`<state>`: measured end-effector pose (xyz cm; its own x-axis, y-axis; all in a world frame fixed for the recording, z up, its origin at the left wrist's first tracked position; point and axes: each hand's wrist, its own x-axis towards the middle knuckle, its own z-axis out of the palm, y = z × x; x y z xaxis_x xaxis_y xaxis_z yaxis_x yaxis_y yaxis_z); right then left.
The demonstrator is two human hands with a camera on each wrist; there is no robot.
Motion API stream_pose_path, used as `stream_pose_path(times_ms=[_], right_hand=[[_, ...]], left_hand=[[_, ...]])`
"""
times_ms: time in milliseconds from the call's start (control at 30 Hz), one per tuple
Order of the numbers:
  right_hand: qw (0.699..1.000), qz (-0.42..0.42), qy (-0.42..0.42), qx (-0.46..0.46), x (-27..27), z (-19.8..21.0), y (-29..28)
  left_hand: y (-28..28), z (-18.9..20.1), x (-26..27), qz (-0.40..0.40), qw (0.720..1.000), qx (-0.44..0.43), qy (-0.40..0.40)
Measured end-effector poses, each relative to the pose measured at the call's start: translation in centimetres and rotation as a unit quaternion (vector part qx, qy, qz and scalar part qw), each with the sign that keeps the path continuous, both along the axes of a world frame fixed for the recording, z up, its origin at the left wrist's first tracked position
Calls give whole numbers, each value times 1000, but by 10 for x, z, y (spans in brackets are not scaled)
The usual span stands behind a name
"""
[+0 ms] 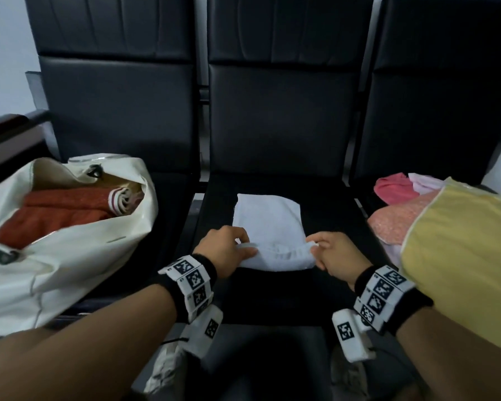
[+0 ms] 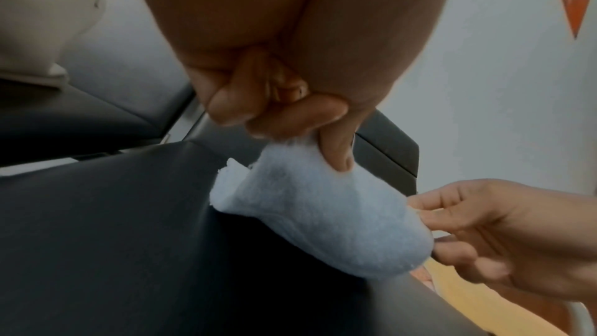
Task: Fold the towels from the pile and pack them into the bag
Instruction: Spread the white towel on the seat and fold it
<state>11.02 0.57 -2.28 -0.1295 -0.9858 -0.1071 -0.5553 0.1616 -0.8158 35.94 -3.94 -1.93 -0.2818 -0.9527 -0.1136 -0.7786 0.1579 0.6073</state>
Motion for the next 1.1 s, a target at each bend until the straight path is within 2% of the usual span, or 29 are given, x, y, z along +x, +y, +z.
stream_pose_path(times_ms=[167, 300, 433, 733, 967, 1100], right_hand=[[998, 13, 12, 64, 2, 7, 27], [996, 14, 10, 83, 4, 15, 34], [999, 7, -1, 47, 2, 21, 26], [999, 2, 22, -24, 7, 33, -45], [999, -38, 14, 6, 8, 5, -105], [995, -79, -40, 42, 6, -13, -129]], left_hand=[[17, 7, 4, -40, 998, 11, -56], [21, 15, 4, -51, 998, 5, -47], [16, 24, 7, -39, 999, -23, -20], [-38, 25, 15, 33, 997, -57, 40], [-96, -3, 10, 84, 991, -51, 89], [-126, -20, 0, 95, 989, -31, 105]])
